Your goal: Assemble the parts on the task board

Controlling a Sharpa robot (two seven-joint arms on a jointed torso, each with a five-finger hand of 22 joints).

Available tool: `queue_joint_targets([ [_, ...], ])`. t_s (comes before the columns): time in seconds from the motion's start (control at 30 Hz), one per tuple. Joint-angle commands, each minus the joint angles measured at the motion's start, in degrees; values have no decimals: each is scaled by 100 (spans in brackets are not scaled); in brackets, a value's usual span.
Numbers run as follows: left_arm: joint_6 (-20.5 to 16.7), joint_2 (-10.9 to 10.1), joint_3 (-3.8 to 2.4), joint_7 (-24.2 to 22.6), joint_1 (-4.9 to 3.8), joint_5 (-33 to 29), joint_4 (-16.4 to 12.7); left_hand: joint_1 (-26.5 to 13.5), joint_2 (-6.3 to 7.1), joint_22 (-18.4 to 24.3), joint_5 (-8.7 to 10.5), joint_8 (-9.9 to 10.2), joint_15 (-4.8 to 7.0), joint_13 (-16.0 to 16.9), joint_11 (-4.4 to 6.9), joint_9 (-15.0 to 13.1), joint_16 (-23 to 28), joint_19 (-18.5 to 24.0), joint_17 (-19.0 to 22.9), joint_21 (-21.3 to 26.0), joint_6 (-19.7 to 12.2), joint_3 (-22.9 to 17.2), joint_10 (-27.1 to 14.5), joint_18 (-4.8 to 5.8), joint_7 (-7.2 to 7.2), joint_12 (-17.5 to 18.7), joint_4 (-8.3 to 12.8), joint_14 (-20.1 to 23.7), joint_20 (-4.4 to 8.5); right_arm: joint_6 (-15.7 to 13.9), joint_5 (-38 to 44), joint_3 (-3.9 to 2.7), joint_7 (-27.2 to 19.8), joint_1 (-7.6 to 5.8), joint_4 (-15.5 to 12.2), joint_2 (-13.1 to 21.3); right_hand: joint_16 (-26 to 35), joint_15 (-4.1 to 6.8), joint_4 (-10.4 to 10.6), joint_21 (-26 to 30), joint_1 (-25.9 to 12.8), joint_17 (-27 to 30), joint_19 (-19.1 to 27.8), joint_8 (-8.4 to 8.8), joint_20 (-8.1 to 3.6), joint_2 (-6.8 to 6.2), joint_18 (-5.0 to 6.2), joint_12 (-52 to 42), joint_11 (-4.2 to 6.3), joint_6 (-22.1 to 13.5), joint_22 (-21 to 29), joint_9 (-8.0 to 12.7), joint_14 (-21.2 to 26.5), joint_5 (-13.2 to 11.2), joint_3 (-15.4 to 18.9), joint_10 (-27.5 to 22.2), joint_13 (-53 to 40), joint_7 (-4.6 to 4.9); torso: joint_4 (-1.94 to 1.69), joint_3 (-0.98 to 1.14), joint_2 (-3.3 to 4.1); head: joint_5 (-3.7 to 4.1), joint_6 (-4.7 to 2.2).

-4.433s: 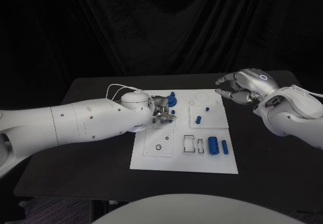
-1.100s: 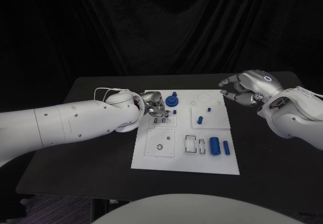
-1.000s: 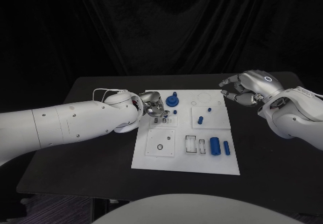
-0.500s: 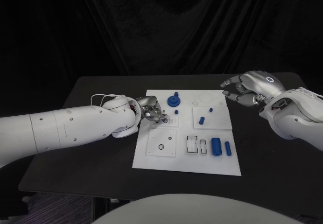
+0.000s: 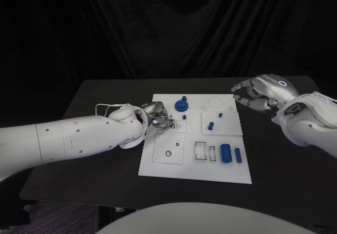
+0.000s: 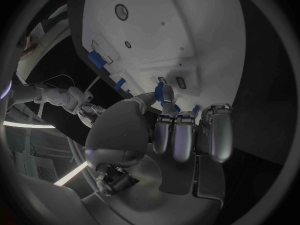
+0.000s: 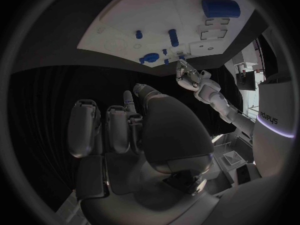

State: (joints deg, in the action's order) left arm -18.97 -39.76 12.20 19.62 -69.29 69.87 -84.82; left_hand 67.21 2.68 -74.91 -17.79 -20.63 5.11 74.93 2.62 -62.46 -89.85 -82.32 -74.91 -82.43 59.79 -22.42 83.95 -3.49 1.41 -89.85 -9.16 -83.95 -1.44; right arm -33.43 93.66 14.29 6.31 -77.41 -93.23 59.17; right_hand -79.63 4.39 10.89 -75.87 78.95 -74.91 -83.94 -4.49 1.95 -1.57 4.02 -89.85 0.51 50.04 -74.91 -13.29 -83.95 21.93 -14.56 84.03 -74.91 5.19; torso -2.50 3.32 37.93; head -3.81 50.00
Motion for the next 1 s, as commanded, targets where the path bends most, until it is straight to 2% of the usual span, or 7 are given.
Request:
queue_joint_targets([
  [0.03,-546,19,-4,-157,39,266,0,61,-17,-525,-39,-33,38,1507,40,-11,-15,-18,-1509,-6,-6,-277,605,57,-74,-15,231,-605,37,27,19,-4,106,13,-17,13,28,-20,-36,32,58,-547,-122,7,18,-15,-89,-15,-3,31,-1096,7,-397,29,-7,597,-1509,-10,0,-4,5,-5,0],
  [0.27,-785,22,-4,-242,100,309,14,62,-18,-533,-52,-32,40,1507,41,-19,-15,-24,-1509,-11,-8,-296,605,59,-73,-15,235,-605,39,41,19,-4,113,16,-21,20,29,-19,-45,36,66,-546,-121,7,17,-16,-89,-15,-2,35,-1096,8,-396,31,-16,597,-1509,-12,10,-8,14,-24,0],
  [0.4,-766,24,-4,-246,120,316,32,61,-19,-532,-52,-32,40,1507,41,-20,-15,-23,-1509,-10,-6,-299,605,59,-73,-15,235,-605,39,55,19,-4,125,17,-18,25,34,-18,-56,38,74,-541,-121,5,16,-17,-88,-15,0,41,-1095,9,-395,32,-26,597,-1509,-13,-2,-14,14,-26,0],
  [0.73,-708,43,-4,-218,221,320,75,37,-22,-531,-49,-32,42,1507,41,-30,-15,-22,-1509,-7,4,-312,605,58,-70,-15,221,-605,41,61,19,-4,135,19,-25,38,34,-18,-56,38,74,-541,-121,5,16,-17,-88,-15,0,41,-1095,9,-395,32,-26,597,-1509,-13,3,-7,6,5,0],
  [1.0,-697,49,-4,-237,256,321,78,27,-21,-533,-46,-31,42,1507,41,-34,-15,-23,-1509,-8,8,-316,605,58,-70,-15,215,-605,42,58,19,-4,136,19,-26,39,32,-16,-67,35,82,-542,-122,2,15,-17,-89,-15,1,53,-1096,10,-396,32,-39,597,-1509,-15,6,-7,8,-5,0],
])
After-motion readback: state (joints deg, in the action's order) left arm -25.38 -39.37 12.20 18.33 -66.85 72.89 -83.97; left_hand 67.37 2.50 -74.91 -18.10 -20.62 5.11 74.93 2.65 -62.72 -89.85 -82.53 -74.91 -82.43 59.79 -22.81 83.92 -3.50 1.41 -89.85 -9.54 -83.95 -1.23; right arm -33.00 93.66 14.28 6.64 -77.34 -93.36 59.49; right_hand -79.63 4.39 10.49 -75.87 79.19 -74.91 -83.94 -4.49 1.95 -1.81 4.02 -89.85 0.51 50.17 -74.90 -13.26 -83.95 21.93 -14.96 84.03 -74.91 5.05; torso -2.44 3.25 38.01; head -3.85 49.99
